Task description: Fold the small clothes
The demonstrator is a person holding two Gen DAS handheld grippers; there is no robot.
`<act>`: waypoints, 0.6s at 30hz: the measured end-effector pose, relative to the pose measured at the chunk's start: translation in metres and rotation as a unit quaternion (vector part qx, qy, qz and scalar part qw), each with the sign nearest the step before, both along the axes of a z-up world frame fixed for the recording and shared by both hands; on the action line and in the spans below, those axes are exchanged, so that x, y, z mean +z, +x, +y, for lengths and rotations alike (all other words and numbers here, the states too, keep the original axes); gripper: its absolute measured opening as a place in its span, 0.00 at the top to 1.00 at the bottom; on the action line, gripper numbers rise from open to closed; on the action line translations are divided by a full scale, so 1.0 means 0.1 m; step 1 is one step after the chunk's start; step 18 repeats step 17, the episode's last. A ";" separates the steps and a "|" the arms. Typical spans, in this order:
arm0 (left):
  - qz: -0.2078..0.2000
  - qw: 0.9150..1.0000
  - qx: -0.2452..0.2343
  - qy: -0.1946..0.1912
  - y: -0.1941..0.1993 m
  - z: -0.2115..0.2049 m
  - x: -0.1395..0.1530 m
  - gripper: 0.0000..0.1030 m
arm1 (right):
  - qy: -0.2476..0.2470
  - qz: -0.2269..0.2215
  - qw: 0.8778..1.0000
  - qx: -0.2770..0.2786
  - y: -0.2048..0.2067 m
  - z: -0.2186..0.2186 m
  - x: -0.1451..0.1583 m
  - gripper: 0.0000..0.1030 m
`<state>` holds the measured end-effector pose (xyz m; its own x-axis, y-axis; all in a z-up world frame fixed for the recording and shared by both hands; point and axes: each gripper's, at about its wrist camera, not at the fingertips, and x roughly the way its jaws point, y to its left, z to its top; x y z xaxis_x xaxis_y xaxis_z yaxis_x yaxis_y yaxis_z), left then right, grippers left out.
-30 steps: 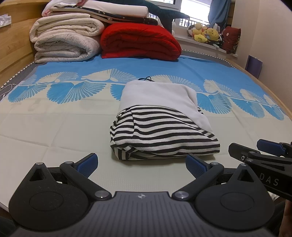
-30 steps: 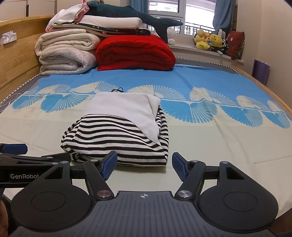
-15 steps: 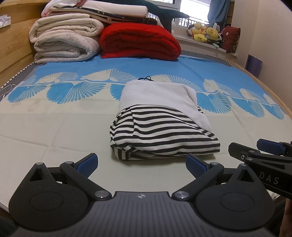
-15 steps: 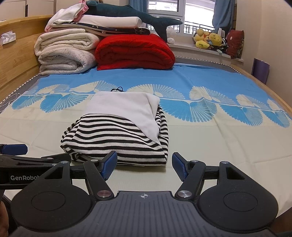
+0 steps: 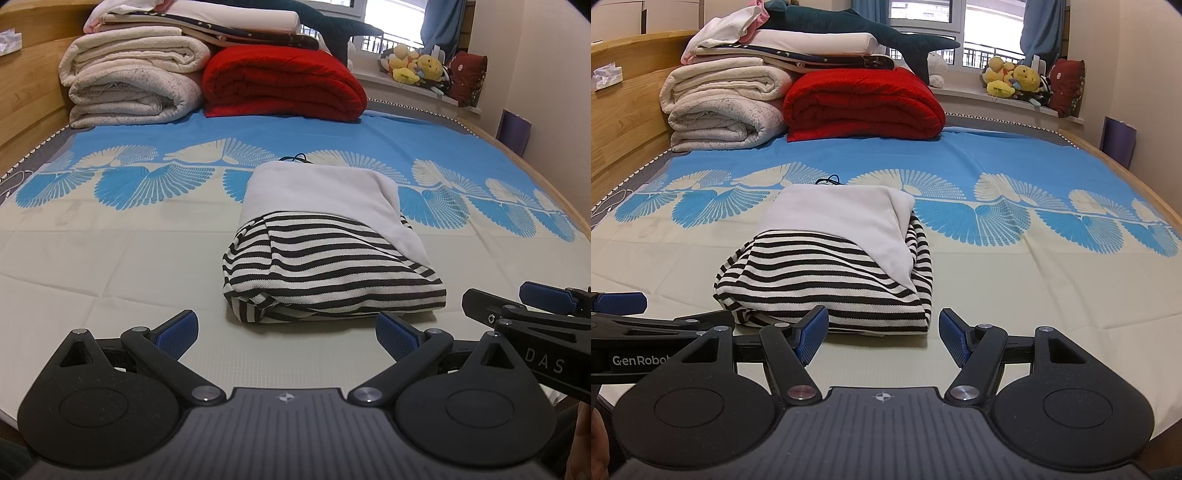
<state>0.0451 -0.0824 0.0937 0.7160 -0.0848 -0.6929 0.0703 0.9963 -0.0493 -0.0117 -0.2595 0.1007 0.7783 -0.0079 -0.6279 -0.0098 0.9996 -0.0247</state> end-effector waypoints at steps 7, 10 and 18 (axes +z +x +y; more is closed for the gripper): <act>-0.001 1.000 0.000 -0.001 0.00 -0.01 -0.01 0.01 | 0.001 0.001 1.000 -0.001 -0.01 0.00 -0.01 0.34; -0.001 1.000 -0.001 -0.001 0.00 -0.01 -0.01 0.01 | 0.001 0.001 1.000 -0.001 -0.01 0.00 -0.02 0.34; 0.000 1.000 -0.004 -0.001 0.01 -0.01 -0.03 0.01 | 0.001 0.003 1.000 -0.002 -0.01 0.00 -0.02 0.34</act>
